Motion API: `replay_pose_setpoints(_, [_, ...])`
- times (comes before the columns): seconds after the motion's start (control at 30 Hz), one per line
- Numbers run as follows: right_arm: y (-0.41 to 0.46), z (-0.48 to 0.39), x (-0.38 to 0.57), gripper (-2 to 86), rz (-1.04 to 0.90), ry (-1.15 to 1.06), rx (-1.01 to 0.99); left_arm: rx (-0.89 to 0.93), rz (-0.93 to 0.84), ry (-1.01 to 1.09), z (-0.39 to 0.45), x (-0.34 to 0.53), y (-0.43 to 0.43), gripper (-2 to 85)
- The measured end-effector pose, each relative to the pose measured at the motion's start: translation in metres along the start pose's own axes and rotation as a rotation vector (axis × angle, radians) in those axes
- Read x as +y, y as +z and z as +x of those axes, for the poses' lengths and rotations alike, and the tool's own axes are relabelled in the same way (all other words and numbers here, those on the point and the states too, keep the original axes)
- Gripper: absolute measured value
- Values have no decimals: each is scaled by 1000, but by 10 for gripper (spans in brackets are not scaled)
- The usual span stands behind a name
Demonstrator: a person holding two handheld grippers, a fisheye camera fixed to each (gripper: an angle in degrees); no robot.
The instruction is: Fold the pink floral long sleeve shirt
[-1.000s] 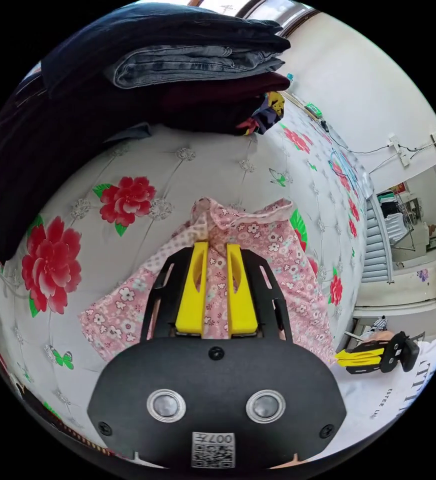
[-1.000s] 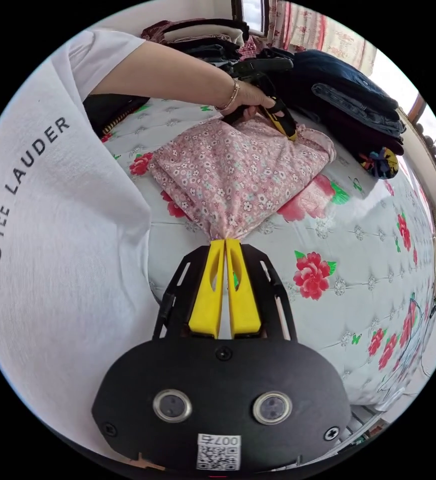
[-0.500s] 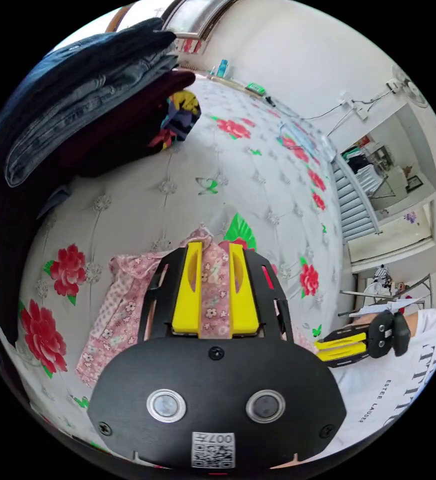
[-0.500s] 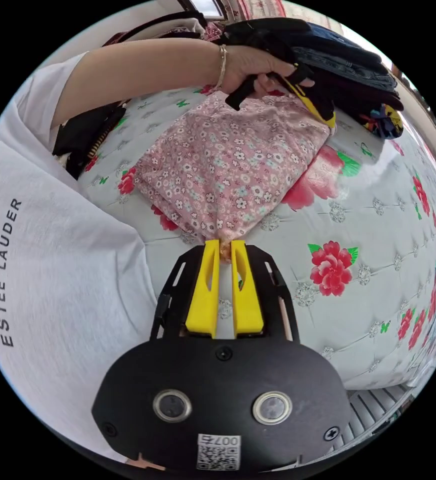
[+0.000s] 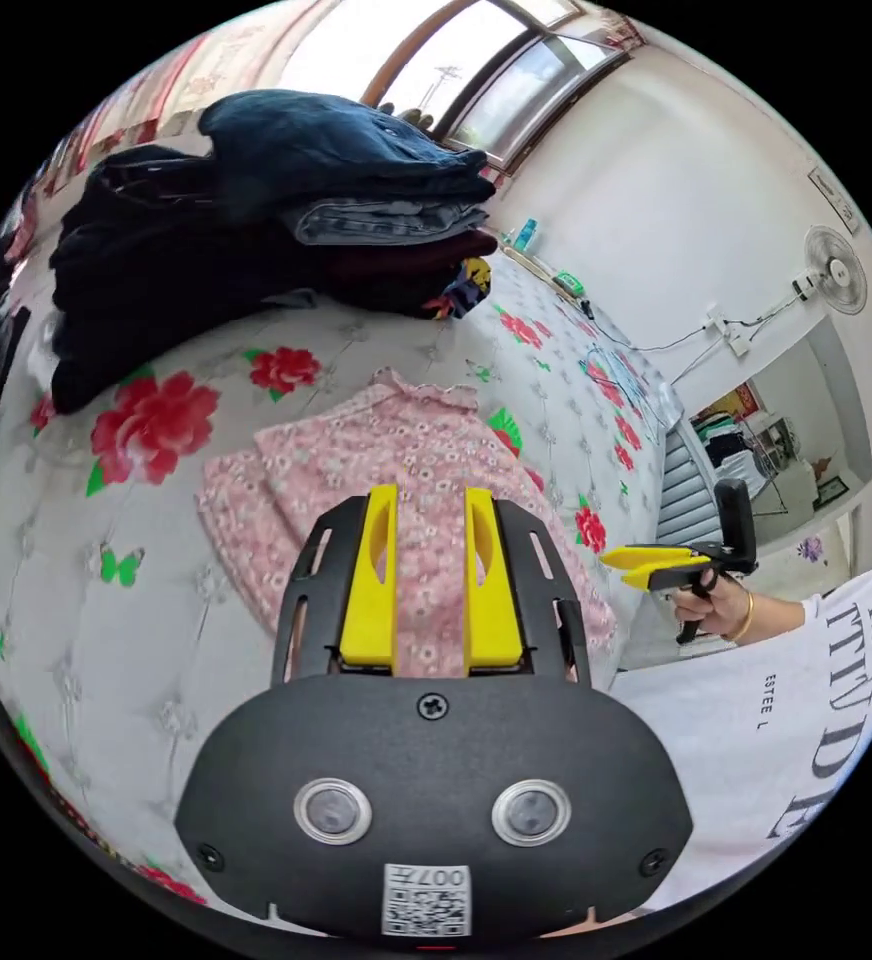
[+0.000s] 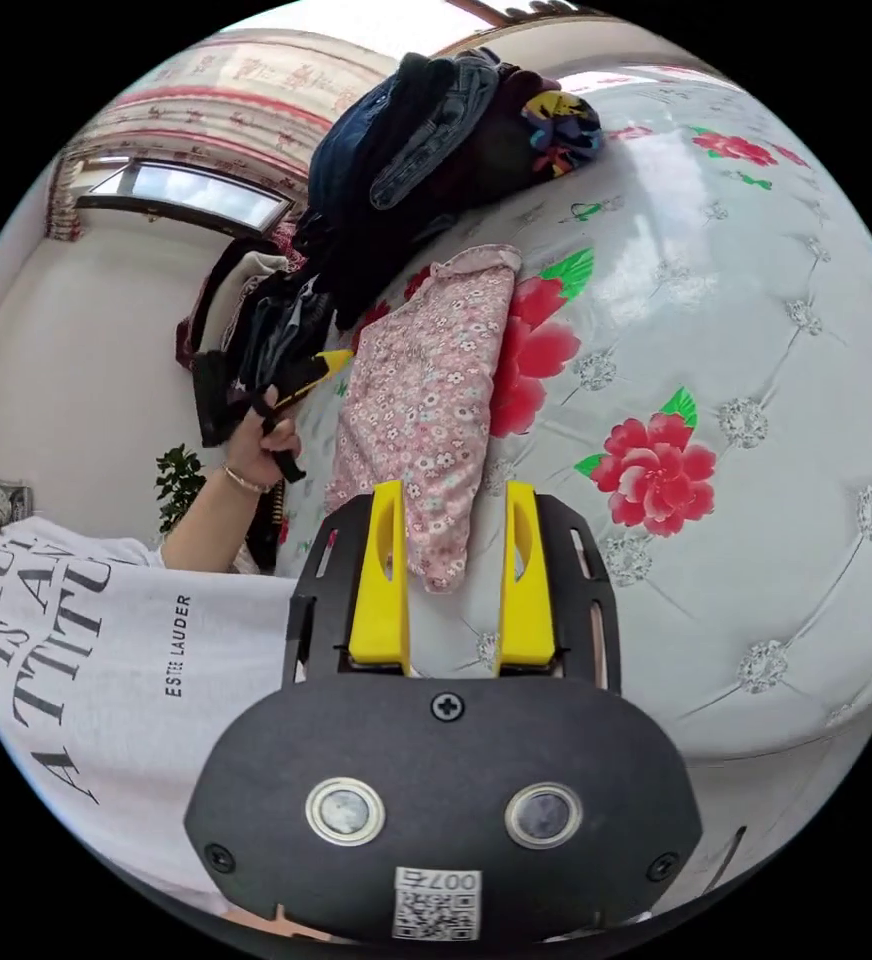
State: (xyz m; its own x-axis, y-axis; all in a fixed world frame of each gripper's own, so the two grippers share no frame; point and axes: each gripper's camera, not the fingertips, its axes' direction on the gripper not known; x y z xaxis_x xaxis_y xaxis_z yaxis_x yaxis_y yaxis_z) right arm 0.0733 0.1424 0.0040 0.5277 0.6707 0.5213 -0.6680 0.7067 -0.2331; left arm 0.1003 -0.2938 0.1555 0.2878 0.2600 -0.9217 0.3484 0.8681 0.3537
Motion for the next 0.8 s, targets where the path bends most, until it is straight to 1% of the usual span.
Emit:
replay_pose_setpoints(0.17, [45, 15, -53, 99, -118, 6, -47, -66, -76, -312, -14, 94, -45, 96])
replay_pose_setpoints(0.23, [57, 25, -73, 87, -195, -1, -45, -114, -61, -454, -4, 128, -66, 96])
replay_pose_setpoints(0.3, [55, 37, -84, 78, -232, 1, -83, -160, -22, -533, 14, 146, -82, 96])
replay_pose_setpoints(0.37, [40, 47, -91, 70, -212, 11, -86, -216, -5, -570, 37, 155, -91, 96])
replay_pose_setpoints(0.43, [0, 68, -100, 62, -142, 22, -17, -302, -15, -602, 69, 161, -96, 92])
replay_pose_setpoints(0.47, [-13, 76, -102, 61, -120, 27, 9, -317, -17, -610, 76, 162, -97, 89])
replay_pose_setpoints(0.53, [-74, 111, -106, 54, -50, 27, 126, -344, -2, -670, 99, 167, -102, 84])
replay_pose_setpoints(0.57, [-91, 121, -107, 52, -33, 29, 170, -345, 12, -687, 104, 169, -104, 84])
replay_pose_setpoints(0.63, [-162, 165, -105, 45, 32, 71, 387, -322, 57, -764, 115, 176, -112, 89])
replay_pose_setpoints(0.67, [-181, 177, -104, 43, 47, 97, 453, -319, 66, -786, 116, 178, -114, 93])
replay_pose_setpoints(0.73, [-255, 212, -92, 35, 157, 243, 732, -316, 112, -854, 116, 184, -128, 99])
replay_pose_setpoints(0.77, [-274, 215, -86, 35, 202, 280, 798, -319, 127, -870, 115, 184, -133, 101])
replay_pose_setpoints(0.8, [-307, 213, -73, 37, 298, 314, 861, -331, 151, -896, 112, 184, -145, 106])
